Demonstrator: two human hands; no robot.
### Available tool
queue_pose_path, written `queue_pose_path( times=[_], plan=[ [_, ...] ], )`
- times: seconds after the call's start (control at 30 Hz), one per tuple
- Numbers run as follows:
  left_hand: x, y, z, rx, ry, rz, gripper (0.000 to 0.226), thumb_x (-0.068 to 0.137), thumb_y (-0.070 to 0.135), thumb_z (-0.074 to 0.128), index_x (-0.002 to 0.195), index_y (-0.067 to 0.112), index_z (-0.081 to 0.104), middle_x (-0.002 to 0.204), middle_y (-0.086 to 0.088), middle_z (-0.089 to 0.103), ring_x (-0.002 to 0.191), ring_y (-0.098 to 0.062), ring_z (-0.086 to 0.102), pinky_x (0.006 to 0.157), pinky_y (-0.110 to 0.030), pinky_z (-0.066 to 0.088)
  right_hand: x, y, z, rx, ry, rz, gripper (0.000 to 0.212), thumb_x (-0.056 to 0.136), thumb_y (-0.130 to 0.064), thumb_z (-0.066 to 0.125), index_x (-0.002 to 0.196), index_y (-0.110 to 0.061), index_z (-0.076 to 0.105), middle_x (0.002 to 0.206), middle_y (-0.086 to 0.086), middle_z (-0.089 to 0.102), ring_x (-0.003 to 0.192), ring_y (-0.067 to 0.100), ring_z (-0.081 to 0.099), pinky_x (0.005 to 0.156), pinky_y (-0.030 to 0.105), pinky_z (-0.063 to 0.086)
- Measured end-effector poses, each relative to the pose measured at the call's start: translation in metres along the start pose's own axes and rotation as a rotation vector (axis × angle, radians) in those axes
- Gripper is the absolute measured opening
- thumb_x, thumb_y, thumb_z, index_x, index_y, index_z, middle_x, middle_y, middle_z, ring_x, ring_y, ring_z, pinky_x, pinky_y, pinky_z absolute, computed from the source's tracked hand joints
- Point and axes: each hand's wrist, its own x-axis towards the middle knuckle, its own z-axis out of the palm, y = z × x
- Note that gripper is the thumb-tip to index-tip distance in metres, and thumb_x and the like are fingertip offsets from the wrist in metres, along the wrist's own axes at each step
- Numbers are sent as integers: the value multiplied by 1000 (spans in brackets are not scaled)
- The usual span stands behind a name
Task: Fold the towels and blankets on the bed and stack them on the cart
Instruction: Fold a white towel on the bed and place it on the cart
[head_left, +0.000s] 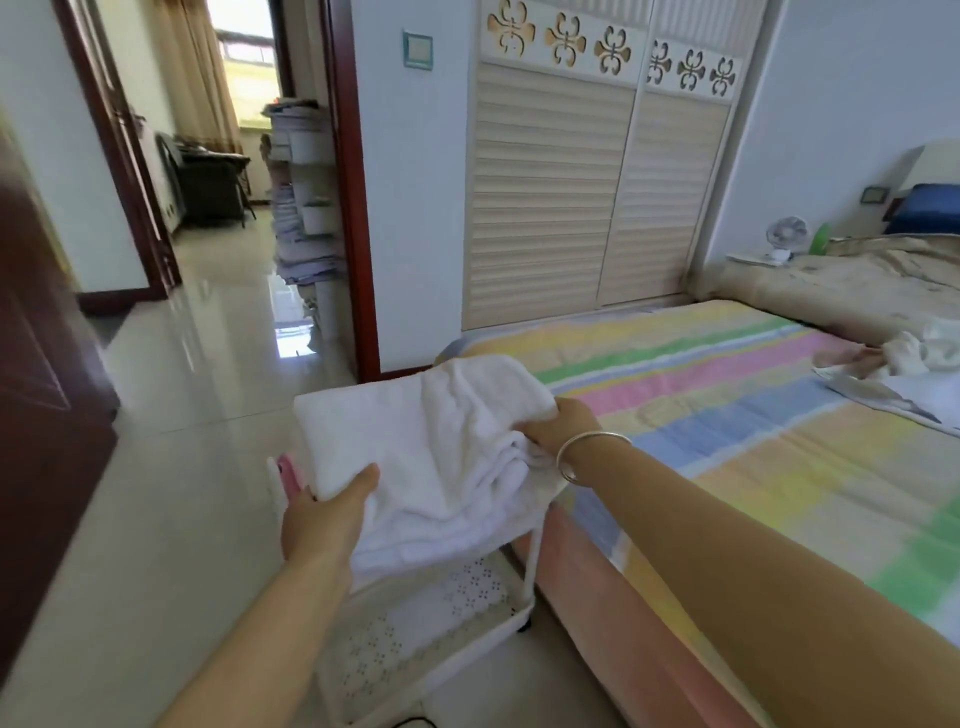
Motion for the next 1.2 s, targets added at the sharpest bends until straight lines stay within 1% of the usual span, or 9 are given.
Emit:
queue_pose_path(
  times=[0.23,0.37,0.5,0.57,0.7,0.77,0.9,1.1,1.2],
  plan=[
    [67,-15,15,76,105,-55,69,79,38,78,134,7,52,121,-11,63,99,-29,59,85,-31,44,95,1,52,191,91,-60,48,81,-28,73,122,-7,58,114,14,64,106,32,59,85,34,44],
    [78,-26,16,438,145,-8,77,80,52,70,137,6,47,125,-16,62,107,-36,60,88,-37,49,128,29,80,124,8,29,57,82,-28,73,128,-4,49,117,18,61,107,34,58,88,36,44],
    [82,-5,19,749,190,264,100,82,31,74,154,15,6,159,-14,14,138,-37,33,104,-46,38,151,34,74,-99,-129,51,66,84,-23,69,139,-6,37,124,17,56,111,33,56,85,33,42],
    [96,16,32,940,215,480,83,87,22,65,153,15,15,162,-10,3,144,-32,21,113,-43,31,164,9,65,-289,-78,-94,74,83,-22,66,145,-12,27,134,17,48,120,34,49,93,34,41],
    [129,36,76,1251,41,595,57,99,31,37,153,20,21,163,-6,8,150,-27,1,121,-46,4,168,-48,90,-579,-31,-512,59,96,-43,40,150,-29,21,157,5,23,143,29,19,114,49,19],
    [140,8,83,1421,-4,502,59,101,41,22,155,24,8,163,-6,-5,149,-28,-13,119,-51,-9,161,-43,128,-775,-159,-527,58,99,-52,17,153,-35,2,162,-3,-5,148,25,-9,114,59,-5],
    [143,-50,78,1427,38,434,63,98,51,9,153,29,-13,160,-3,-24,145,-27,-27,116,-52,-14,151,13,178,-833,-133,-509,62,95,-57,-2,149,-33,-21,155,-4,-31,144,25,-26,112,57,-17],
    [151,-44,74,1434,-27,412,62,99,52,10,153,30,-10,161,-2,-21,146,-26,-23,117,-52,-15,154,5,175,-841,-178,-513,63,96,-57,1,150,-31,-19,157,-2,-28,145,26,-22,114,55,-13],
    [140,-25,71,1293,13,478,53,101,42,27,152,27,26,162,-3,17,148,-24,13,121,-47,5,133,6,145,-803,-196,-573,62,97,-55,1,152,-30,-10,160,0,-18,148,23,-7,119,47,-3]
  ],
)
